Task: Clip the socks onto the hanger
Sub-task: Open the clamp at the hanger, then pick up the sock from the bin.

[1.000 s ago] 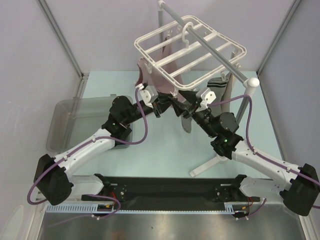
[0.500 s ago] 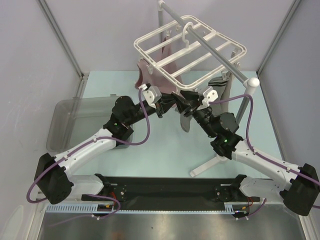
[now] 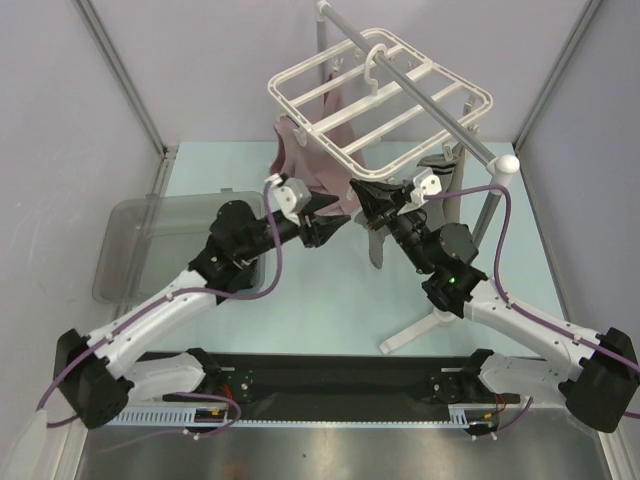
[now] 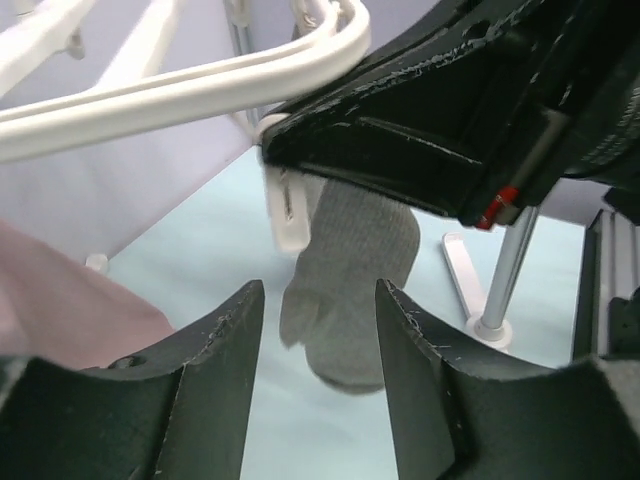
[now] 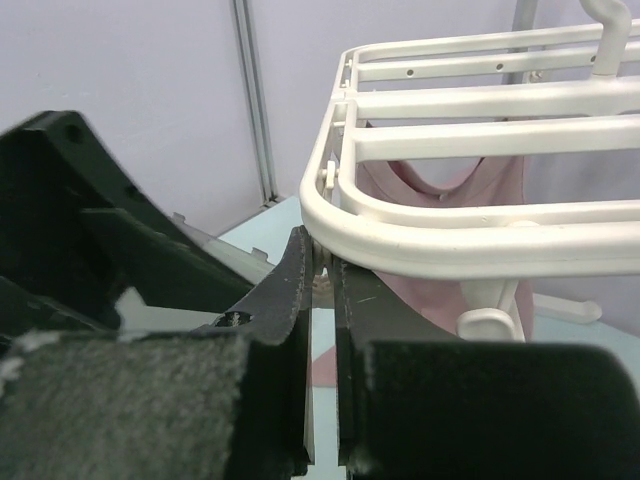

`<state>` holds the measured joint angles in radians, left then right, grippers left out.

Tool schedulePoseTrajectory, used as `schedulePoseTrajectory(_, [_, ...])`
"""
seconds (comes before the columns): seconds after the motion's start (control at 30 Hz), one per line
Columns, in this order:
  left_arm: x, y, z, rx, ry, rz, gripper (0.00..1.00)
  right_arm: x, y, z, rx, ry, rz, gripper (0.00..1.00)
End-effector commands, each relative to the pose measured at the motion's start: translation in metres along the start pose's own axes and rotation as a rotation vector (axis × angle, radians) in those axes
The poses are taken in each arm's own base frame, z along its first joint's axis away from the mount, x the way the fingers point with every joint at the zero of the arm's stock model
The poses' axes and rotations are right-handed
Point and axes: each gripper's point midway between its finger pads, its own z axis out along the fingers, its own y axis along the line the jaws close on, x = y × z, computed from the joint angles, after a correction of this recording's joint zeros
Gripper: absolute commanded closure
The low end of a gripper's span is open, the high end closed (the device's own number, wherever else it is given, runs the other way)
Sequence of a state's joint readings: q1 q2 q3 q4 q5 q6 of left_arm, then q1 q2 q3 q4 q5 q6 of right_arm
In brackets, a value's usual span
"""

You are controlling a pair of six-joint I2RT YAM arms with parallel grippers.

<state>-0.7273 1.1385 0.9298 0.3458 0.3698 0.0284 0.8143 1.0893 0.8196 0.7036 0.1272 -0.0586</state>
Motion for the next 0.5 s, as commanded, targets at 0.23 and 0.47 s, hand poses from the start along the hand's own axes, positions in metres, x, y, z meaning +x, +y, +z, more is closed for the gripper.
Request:
schedulePoseTrajectory(0.23, [0.048,0.127,-0.148,-0.763,0.108,-0.581,0.49,-0.022,-0.006,-0.001,0.032,-0.041,0.054,1.0])
schedulePoseTrajectory(0.47, [0.147,0.189,-0.234,-1.18,0.354,-0.917,0.34,-0.025,-0.009,-0.005,0.045,-0.049,0.056,1.0])
